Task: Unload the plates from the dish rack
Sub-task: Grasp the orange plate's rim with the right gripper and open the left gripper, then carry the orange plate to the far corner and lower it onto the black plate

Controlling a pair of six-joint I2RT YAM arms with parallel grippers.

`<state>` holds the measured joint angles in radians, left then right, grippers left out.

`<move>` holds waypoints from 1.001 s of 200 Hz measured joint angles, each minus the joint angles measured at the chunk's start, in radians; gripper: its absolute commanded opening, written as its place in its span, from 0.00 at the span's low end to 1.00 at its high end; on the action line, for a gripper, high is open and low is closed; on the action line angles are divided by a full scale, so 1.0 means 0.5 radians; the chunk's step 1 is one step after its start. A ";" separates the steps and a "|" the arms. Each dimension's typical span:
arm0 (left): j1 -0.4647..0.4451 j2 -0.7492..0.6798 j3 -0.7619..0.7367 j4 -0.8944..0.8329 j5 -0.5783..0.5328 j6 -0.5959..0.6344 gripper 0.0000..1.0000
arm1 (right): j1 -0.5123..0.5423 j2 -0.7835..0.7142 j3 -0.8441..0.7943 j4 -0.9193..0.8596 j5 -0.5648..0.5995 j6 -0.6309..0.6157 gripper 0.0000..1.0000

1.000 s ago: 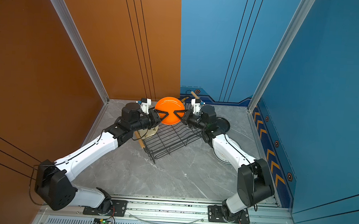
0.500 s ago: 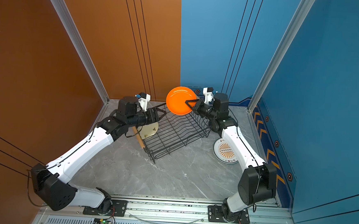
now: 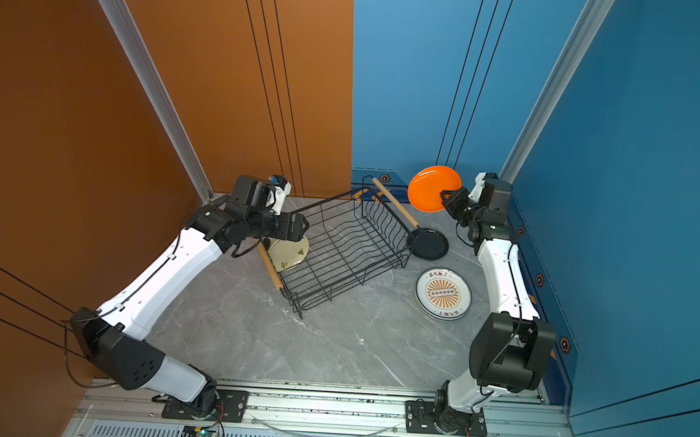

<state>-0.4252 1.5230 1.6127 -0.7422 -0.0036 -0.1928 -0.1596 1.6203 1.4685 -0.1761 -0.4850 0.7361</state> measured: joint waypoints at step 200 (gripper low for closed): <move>-0.042 0.247 0.053 0.003 -0.373 0.504 0.98 | -0.113 0.713 -0.138 -0.204 0.354 -0.224 0.00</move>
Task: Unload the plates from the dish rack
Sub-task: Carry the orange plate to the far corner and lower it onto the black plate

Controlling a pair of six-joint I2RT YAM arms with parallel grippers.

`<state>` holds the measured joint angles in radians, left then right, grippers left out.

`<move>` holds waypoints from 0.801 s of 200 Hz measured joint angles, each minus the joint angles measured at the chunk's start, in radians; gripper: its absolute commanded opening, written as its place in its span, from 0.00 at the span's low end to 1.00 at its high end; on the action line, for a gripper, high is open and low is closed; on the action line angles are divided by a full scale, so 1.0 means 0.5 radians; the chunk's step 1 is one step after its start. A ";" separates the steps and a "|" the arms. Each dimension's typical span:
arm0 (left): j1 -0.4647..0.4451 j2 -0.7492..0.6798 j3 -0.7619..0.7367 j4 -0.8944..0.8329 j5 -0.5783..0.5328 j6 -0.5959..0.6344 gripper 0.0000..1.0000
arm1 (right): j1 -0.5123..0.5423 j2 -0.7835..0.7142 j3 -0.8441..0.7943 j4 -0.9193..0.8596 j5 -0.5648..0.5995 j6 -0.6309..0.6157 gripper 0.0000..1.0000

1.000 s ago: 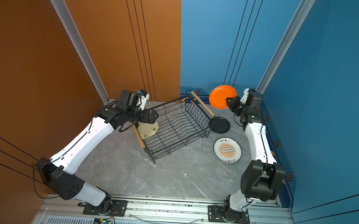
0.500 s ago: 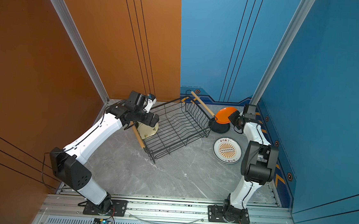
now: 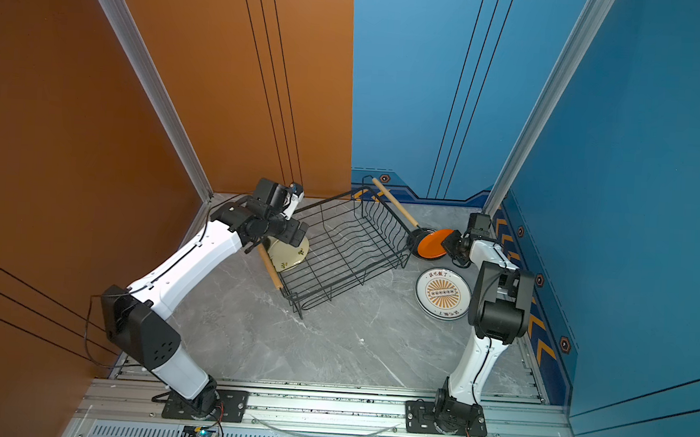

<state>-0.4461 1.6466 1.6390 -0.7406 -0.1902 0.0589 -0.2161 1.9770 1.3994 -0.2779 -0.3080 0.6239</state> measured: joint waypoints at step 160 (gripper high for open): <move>-0.002 0.036 -0.002 0.083 -0.163 -0.013 0.98 | 0.024 0.163 0.155 -0.090 0.007 -0.047 0.26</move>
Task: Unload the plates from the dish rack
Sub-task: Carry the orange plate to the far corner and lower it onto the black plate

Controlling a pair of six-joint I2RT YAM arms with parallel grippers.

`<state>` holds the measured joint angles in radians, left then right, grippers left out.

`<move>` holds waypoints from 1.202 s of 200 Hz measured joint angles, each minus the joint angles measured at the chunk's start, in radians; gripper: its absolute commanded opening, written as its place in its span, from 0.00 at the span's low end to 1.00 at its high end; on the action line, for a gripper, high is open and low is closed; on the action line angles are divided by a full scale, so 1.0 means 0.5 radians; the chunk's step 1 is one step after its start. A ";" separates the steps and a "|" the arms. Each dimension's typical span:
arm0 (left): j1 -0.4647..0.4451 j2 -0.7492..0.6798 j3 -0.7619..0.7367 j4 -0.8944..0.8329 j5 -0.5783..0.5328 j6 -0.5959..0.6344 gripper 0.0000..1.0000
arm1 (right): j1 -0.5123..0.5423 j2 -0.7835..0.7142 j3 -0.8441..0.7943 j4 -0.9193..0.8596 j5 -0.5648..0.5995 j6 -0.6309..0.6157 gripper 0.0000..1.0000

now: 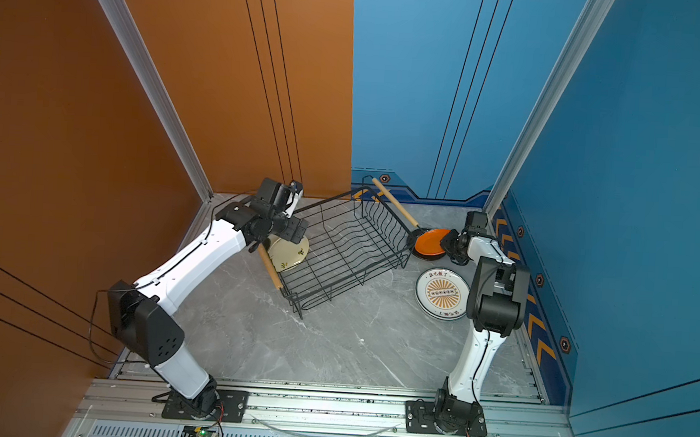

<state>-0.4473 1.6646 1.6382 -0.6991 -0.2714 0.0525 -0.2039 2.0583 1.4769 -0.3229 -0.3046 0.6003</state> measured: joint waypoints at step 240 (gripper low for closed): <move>0.001 0.034 0.024 -0.094 -0.073 0.000 0.98 | 0.228 0.343 0.523 -0.557 0.409 -0.246 0.90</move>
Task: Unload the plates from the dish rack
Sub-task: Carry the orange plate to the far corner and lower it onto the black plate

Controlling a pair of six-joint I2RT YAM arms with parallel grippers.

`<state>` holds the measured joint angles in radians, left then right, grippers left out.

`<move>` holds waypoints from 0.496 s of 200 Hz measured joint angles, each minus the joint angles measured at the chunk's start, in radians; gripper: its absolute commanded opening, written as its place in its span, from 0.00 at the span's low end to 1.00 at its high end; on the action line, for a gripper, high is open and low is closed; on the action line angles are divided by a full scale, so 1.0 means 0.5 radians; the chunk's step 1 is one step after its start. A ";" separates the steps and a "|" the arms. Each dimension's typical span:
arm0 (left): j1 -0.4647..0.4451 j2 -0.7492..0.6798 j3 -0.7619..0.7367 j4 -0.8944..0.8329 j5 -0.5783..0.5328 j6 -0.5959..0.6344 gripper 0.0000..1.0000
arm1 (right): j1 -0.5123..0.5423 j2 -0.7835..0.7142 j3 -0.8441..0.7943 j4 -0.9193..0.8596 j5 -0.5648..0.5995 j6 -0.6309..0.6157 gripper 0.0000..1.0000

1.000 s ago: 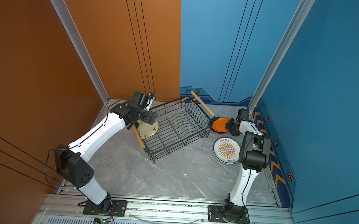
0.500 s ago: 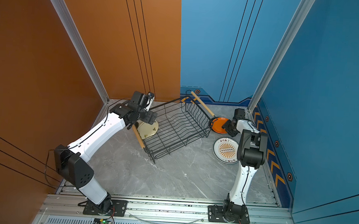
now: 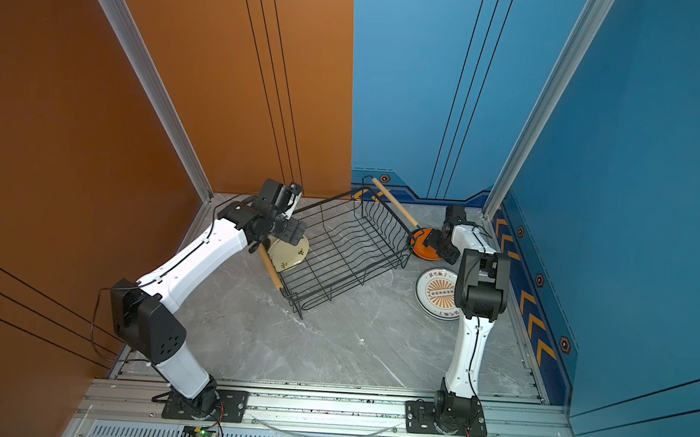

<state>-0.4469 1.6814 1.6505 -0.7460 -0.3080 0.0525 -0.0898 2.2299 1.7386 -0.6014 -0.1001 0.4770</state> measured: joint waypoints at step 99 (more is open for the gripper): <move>0.000 0.002 0.001 -0.014 -0.005 0.000 0.98 | 0.088 0.143 0.337 -0.307 0.203 -0.188 1.00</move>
<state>-0.4469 1.6825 1.6508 -0.7532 -0.3103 0.0525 -0.0460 2.3016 1.9072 -0.7551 0.0013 0.3832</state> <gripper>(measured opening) 0.979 0.999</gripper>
